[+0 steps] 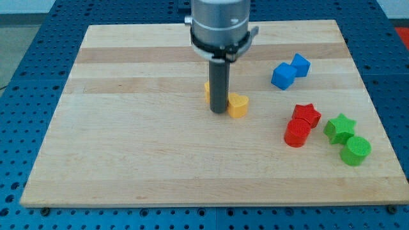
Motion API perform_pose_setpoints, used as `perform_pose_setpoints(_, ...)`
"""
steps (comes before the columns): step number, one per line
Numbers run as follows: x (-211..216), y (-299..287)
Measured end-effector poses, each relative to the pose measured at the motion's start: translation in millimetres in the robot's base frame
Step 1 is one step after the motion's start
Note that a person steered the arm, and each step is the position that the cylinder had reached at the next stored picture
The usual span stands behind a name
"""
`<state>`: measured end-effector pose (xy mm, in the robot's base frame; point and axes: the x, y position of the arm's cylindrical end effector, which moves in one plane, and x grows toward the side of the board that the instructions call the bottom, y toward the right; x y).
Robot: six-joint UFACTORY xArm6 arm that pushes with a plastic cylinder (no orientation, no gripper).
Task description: Separate the yellow hexagon from the yellow heart
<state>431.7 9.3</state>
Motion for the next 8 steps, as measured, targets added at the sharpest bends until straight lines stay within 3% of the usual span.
perform_pose_setpoints(3, -148.2, 0.0)
perform_pose_setpoints(4, -159.2, 0.0)
perform_pose_setpoints(5, -158.8, 0.8)
perform_pose_setpoints(6, -87.8, 4.4)
perform_pose_setpoints(8, -67.7, 0.2)
